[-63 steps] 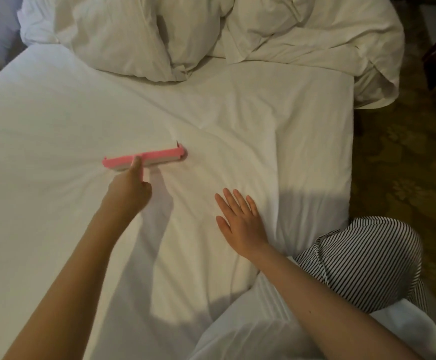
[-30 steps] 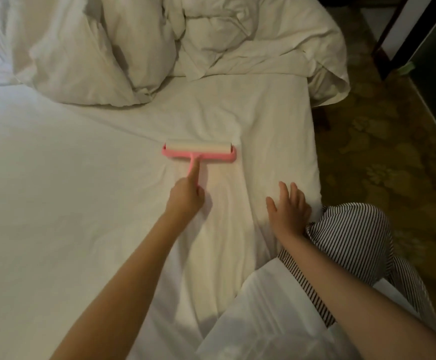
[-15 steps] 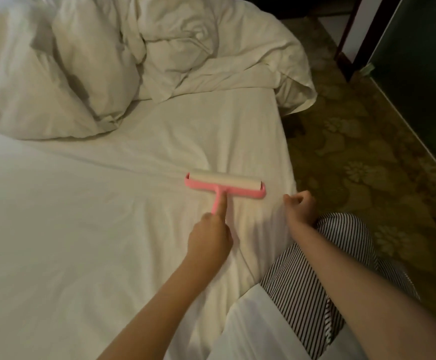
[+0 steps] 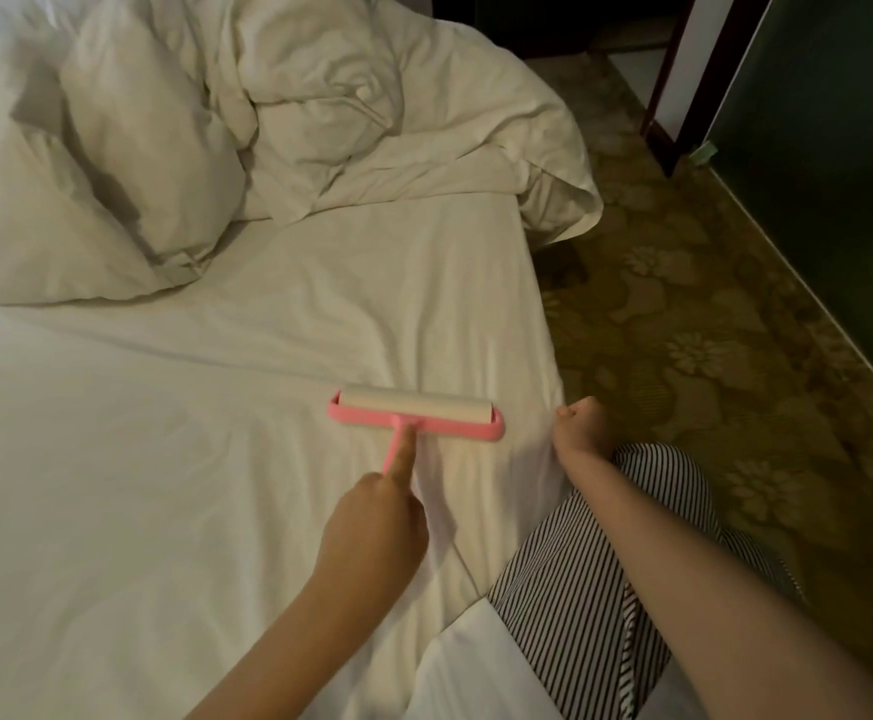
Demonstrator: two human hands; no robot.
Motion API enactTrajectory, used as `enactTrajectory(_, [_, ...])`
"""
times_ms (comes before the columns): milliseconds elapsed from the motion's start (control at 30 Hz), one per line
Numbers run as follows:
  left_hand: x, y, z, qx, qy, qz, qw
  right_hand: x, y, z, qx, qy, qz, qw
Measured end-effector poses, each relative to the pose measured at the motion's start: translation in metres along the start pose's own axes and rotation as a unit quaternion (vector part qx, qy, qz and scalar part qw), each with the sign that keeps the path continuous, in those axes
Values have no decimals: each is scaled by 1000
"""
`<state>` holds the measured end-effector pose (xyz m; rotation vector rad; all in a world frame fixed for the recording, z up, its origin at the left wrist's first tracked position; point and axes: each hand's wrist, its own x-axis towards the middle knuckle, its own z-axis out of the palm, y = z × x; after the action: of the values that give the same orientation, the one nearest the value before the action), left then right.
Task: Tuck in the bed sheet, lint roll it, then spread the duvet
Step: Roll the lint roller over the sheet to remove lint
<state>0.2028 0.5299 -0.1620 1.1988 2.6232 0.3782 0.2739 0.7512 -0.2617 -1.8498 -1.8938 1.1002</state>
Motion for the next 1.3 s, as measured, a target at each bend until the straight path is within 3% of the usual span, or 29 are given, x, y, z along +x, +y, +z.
enactTrajectory(167, [67,11,5,-36,11,-15,999,-2,-3,-4,-96,-26,-35,994])
enactTrajectory(300, [54,16,-8,-11,3,1,1000,-2,4,-5,-49,-10,-22,999])
enactTrajectory(467, [-25,-9,-26,82,-81,-10,993,2,4,-2,-27,4,20,999])
enactTrajectory(633, [33,4,-12,54,-47,-17,997,-3,3,-3,-31,8,27,999])
enactTrajectory(700, [70,15,-8,20,-40,-10,999,-8,3,-4,-94,47,-63,992])
enactTrajectory(767, [88,26,-13,20,-42,-4,999,-15,5,-2,-161,66,-239,955])
enactTrajectory(833, [82,32,-21,39,-39,-15,998,-23,6,0,-179,11,-341,923])
enactTrajectory(900, [54,28,-25,68,-38,-37,996,-31,1,3,-215,-51,-379,899])
enactTrajectory(1067, [-7,5,-23,124,-55,-45,990,-31,-4,-3,-307,-186,-291,887])
enactTrajectory(1300, [87,27,-10,79,-14,-31,996,-32,-15,-14,-331,-254,-259,871])
